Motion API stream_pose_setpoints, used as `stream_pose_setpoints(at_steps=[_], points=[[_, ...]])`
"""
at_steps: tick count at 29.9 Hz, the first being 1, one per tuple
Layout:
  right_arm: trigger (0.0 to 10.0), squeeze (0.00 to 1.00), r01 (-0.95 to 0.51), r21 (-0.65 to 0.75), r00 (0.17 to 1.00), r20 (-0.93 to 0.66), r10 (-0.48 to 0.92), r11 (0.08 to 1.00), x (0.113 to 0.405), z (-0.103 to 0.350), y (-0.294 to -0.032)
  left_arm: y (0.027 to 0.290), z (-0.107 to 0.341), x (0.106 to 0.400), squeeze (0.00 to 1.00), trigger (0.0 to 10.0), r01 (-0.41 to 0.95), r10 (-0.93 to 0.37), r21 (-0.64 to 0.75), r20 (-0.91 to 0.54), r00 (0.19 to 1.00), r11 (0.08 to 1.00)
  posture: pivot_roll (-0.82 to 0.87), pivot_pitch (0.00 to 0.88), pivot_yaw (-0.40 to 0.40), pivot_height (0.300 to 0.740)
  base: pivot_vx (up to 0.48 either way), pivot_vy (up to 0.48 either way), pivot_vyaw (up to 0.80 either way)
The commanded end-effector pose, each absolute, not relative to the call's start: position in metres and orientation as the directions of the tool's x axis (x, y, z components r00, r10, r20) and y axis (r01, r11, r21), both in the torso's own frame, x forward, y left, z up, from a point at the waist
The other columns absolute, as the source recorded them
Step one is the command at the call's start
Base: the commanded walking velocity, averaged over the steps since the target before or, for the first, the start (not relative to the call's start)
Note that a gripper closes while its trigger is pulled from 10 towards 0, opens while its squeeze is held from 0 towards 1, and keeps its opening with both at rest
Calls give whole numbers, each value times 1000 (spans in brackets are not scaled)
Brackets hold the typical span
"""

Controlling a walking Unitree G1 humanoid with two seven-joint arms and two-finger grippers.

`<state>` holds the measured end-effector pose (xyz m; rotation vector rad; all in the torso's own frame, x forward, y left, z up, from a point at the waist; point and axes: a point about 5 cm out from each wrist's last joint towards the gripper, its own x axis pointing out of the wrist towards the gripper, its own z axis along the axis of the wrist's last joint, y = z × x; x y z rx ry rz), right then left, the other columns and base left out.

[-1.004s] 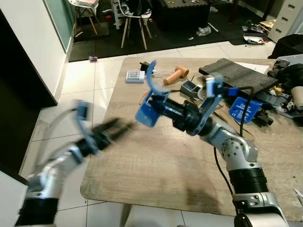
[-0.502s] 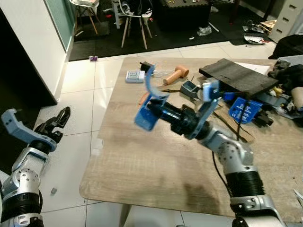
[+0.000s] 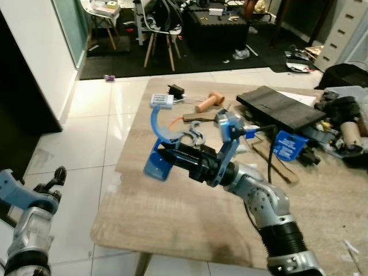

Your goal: Picking trash to rubbish bin

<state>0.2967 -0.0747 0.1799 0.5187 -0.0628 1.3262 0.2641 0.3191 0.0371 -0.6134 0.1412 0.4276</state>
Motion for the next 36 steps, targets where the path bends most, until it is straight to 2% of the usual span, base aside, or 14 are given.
stream_pose_setpoints(at_steps=[1,9,17,20,28,30,36], points=[[10000,0,-939,314,251,339,907,142,296,180,-74,329,31,255,0,10000,-488,398,-477,-284,872,731,-69,86,49,740,0,0,0],[10000,0,-945,309,213,332,919,107,291,178,-71,330,17,243,0,10000,-549,434,-435,-340,834,714,-68,84,45,740,0,0,0],[10000,0,-953,298,123,252,960,43,279,168,-62,325,0,230,0,10000,-594,444,-361,-418,792,719,-66,81,42,740,0,0,0],[10000,0,-955,296,97,232,968,25,276,165,-60,321,-12,220,0,10000,-623,446,-328,-475,759,710,-69,76,42,740,0,0,0],[10000,0,-956,292,98,195,976,38,277,160,-57,310,-36,196,0,10000,-666,429,-270,-588,686,696,-73,65,39,740,0,0,0],[10000,0,-955,295,83,167,982,30,276,155,-54,300,-52,178,0,10000,-690,411,-238,-655,634,684,-74,61,38,740,0,0,0],[10000,0,-956,293,62,132,989,20,273,149,-52,284,-70,158,0,10000,-702,379,-189,-732,567,686,-75,58,34,740,0,0,0]])
